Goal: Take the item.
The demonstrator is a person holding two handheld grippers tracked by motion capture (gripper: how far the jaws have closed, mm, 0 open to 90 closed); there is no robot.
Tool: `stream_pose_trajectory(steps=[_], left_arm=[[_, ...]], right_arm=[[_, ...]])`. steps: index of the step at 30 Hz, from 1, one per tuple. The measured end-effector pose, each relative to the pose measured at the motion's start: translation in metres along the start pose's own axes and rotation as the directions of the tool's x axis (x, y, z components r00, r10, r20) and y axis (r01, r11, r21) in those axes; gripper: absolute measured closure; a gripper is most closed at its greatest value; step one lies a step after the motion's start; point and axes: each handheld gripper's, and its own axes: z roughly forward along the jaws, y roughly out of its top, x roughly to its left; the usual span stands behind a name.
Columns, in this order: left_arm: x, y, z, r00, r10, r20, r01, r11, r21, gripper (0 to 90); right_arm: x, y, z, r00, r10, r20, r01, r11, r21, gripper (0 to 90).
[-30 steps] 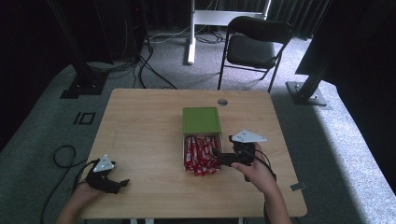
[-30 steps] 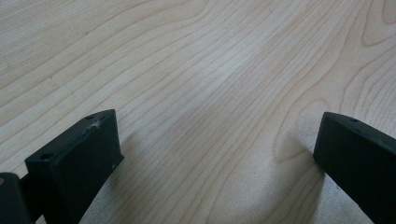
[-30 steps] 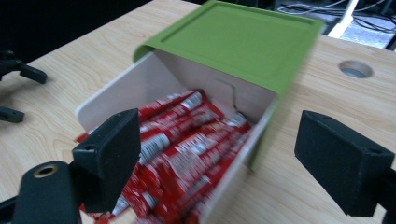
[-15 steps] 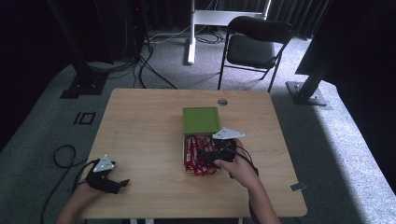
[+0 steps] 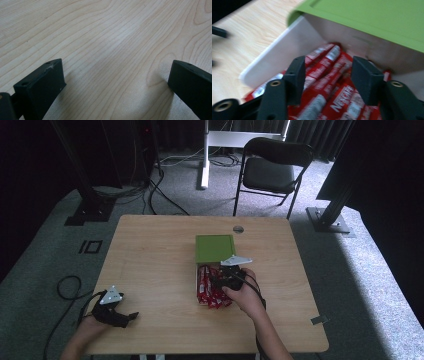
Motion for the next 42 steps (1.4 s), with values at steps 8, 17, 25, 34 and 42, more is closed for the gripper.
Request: stream_pose_trajectory(steps=[8, 17, 25, 34, 42], left_arm=[[0.0, 0.0, 0.0, 1.0, 0.0, 0.0, 0.0, 1.0, 0.0, 1.5], [0.0, 0.0, 0.0, 1.0, -0.001, 0.0, 0.001, 1.0, 0.0, 1.5], [0.0, 0.0, 0.0, 1.0, -0.001, 0.0, 0.001, 1.0, 0.0, 1.5], [0.0, 0.0, 0.0, 1.0, 0.0, 0.0, 0.0, 1.0, 0.0, 1.5], [0.0, 0.0, 0.0, 1.0, 0.001, 0.0, -0.001, 1.0, 0.001, 1.5]], right_arm=[[0.006, -0.002, 0.012, 0.9994, 0.03, 0.016, -0.031, 0.997, 0.077, 59.0], [0.006, -0.006, 0.022, 0.9927, 0.106, 0.057, -0.11, 0.991, 0.077, 60.1], [0.007, -0.006, 0.024, 0.9929, 0.07, 0.097, -0.079, 0.992, 0.096, 75.8], [0.006, -0.001, 0.014, 0.9946, 0.068, 0.079, -0.075, 0.994, 0.084, 84.8], [0.009, 0.006, -0.007, 0.9967, 0.08, 0.013, -0.08, 0.997, 0.02, 85.5]])
